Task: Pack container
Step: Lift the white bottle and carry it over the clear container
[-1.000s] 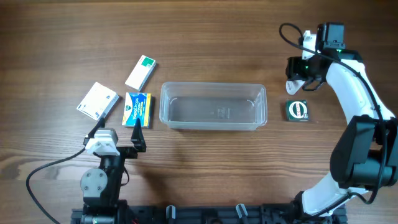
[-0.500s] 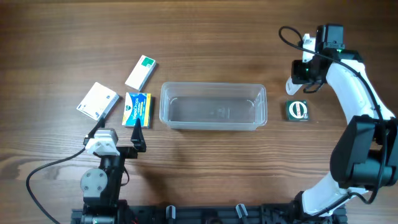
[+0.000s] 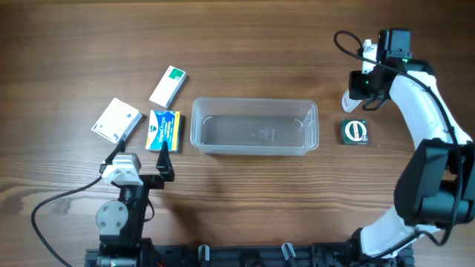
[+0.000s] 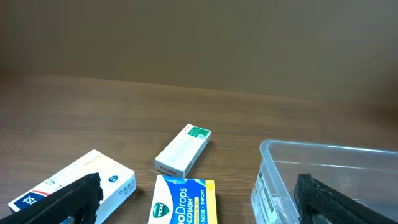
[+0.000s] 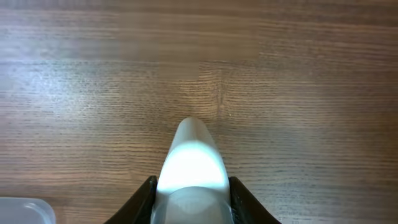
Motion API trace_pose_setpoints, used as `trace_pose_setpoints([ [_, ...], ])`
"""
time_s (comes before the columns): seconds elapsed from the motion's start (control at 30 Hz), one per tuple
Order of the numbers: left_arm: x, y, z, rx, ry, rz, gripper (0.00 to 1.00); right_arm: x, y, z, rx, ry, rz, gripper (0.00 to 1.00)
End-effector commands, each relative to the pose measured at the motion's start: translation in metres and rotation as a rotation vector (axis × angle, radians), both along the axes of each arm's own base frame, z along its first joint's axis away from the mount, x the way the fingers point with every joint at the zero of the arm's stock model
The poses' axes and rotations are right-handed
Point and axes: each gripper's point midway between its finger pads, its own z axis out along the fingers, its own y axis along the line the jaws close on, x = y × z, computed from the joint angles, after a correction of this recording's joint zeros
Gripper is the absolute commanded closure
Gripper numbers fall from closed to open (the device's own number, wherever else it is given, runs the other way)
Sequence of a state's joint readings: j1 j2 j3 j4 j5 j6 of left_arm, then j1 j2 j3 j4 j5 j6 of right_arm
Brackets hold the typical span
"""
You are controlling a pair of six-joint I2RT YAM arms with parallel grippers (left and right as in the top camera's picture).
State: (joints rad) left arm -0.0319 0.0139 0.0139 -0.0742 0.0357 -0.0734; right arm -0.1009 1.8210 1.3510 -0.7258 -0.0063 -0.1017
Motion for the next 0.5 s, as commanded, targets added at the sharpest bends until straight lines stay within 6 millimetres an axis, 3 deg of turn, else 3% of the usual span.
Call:
trace_pose_setpoints([
  [0.0,0.000,-0.004,-0.002,-0.011,0.000,-0.021,0.00,0.009,0.010,0.069,0.002,-0.172,-0.020,0.88],
  [0.17,0.000,-0.004,-0.002,-0.011,0.000,-0.021,0.00,-0.022,0.057,0.122,0.066,-0.240,-0.010,0.88],
  [0.3,0.000,-0.004,-0.002,-0.011,0.000,-0.021,0.00,-0.050,0.103,0.150,0.121,-0.273,0.052,0.89],
  [0.47,0.000,-0.004,-0.002,-0.011,0.000,-0.021,0.00,-0.071,0.142,0.176,0.174,-0.331,0.121,0.91],
])
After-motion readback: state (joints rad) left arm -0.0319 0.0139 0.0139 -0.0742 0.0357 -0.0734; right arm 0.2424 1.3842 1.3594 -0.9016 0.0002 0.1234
